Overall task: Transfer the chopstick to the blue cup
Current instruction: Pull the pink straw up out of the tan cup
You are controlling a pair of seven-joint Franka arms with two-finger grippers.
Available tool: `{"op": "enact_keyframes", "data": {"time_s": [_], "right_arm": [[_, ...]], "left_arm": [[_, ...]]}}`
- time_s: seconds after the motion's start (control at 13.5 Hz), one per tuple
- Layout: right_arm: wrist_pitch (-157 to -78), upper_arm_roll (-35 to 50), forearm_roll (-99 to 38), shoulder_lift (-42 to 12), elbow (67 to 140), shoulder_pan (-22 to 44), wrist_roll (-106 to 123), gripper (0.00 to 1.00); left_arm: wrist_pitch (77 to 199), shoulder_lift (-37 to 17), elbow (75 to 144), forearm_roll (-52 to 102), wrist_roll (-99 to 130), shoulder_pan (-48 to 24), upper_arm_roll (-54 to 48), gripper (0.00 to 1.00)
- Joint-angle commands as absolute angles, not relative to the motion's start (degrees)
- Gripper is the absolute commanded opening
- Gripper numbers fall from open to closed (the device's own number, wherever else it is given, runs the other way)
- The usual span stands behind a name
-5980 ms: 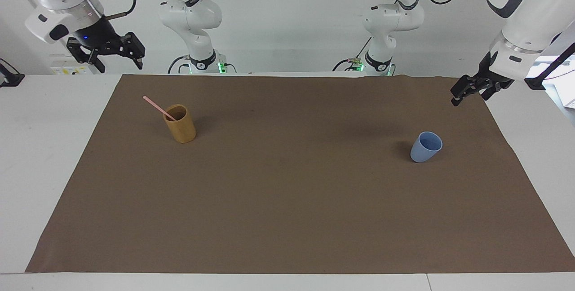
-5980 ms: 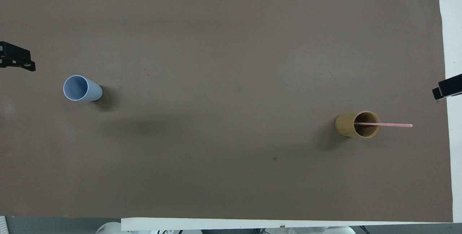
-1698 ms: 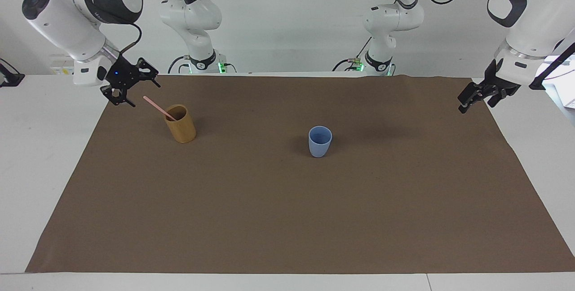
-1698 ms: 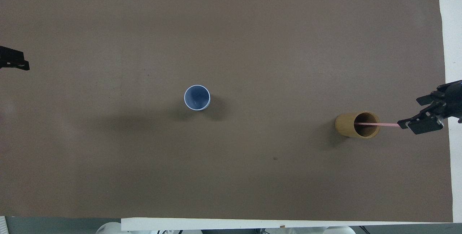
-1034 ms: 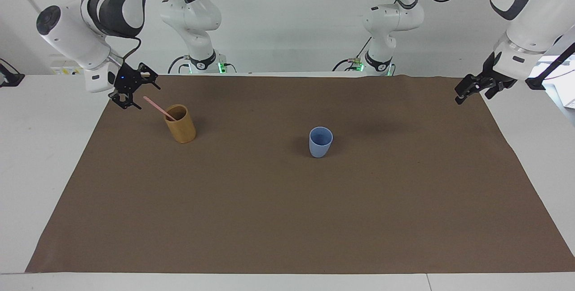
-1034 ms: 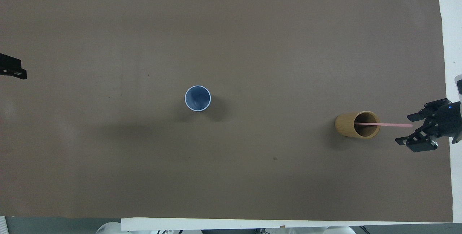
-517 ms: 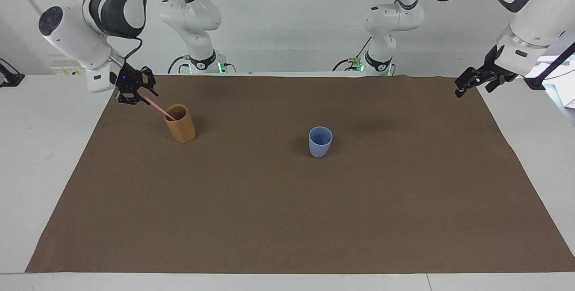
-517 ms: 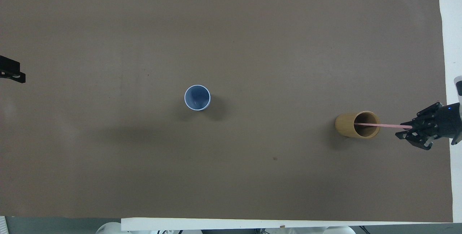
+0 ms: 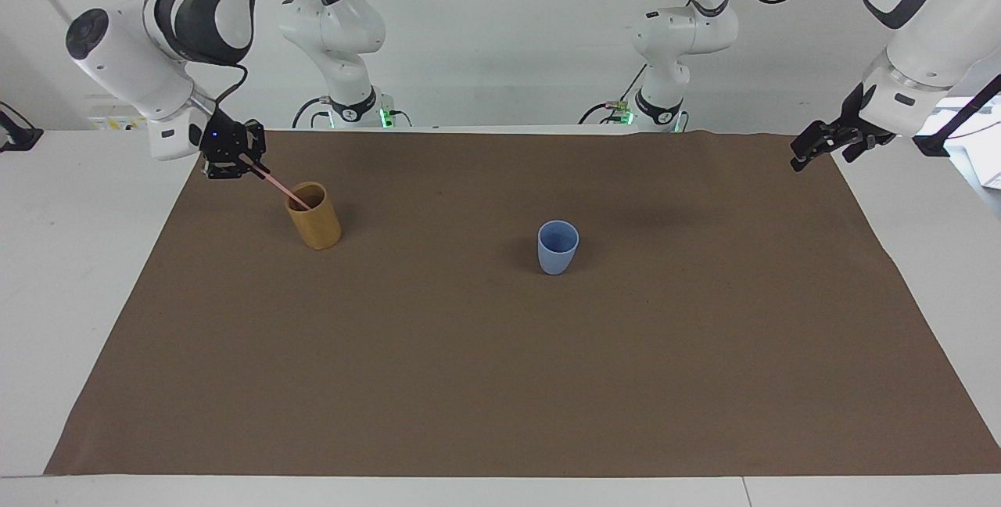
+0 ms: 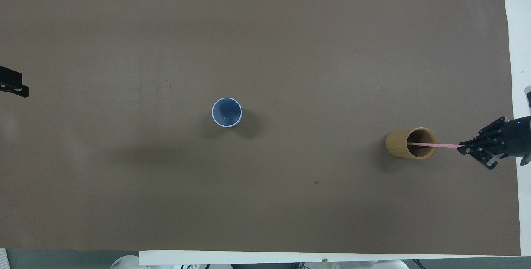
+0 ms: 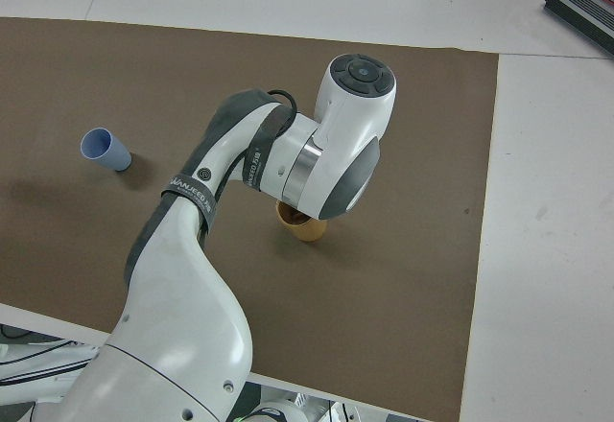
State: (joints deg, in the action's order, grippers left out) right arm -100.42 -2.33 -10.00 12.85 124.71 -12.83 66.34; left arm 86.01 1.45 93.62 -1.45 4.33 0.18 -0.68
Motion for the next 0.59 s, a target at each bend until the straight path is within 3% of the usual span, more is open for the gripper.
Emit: {"op": "enact_keyframes", "data": {"time_s": [0.0, 0.15, 0.52], "right_arm": [[-91.8, -1.4, -9.2, 10.5, 115.4, -12.7, 60.3, 0.0], [-84.2, -1.3, -2.4, 9.8, 106.0, -9.0, 54.2, 0.0], [-69.7, -0.9, -3.2, 5.7, 84.2, -4.8, 42.1, 0.0]], "left_arm": [[86.7, 3.0, 95.4, -1.2, 4.0, 0.0, -0.4, 1.0], [86.7, 3.0, 95.4, -1.2, 4.0, 0.0, -0.3, 1.0], [86.7, 3.0, 95.4, -1.2, 4.0, 0.0, -0.3, 1.0]]}}
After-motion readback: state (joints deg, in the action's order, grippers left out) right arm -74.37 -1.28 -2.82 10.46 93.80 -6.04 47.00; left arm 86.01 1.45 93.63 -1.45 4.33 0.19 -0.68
